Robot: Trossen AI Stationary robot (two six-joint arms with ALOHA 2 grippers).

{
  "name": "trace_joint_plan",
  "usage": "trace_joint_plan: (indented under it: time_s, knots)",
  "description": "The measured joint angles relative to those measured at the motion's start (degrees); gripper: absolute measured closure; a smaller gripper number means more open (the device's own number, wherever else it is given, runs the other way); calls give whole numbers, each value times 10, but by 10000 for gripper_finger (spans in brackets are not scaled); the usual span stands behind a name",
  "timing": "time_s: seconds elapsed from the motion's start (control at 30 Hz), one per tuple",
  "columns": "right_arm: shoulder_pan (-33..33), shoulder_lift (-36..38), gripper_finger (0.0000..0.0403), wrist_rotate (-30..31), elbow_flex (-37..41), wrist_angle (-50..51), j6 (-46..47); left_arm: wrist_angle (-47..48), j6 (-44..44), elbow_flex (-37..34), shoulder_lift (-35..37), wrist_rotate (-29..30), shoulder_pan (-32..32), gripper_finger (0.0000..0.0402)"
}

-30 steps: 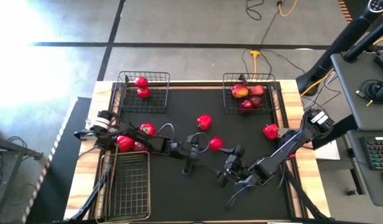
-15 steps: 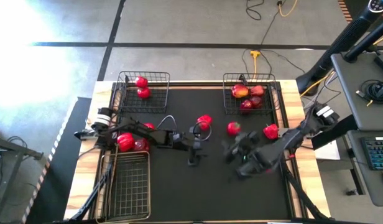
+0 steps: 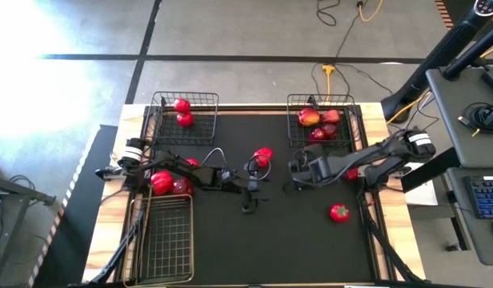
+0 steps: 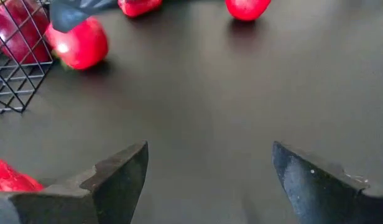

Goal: Sort produce into baskets
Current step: Put the tomato into the left black wire basket

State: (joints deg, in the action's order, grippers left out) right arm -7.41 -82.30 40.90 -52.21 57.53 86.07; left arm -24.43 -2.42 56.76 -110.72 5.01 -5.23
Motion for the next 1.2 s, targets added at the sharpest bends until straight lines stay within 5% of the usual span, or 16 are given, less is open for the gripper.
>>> trace_joint_plan:
  time_s: [0.33, 0.53, 0.97, 1.2]
  knots:
    - [63, 0, 9, -80, 46, -35, -5, -6, 2, -20, 0, 0, 0, 77]
    - [81, 0, 9, -133, 86, -155, -49, -35, 8, -43, 0, 0, 0, 77]
    - [41, -8, 14, -200, 103, -224, -22, -88, 30, -80, 0, -2, -1, 77]
    - [-2, -34, 70, -202, 103, -272, -16, -183, 36, -116, 0, -65, -9, 77]
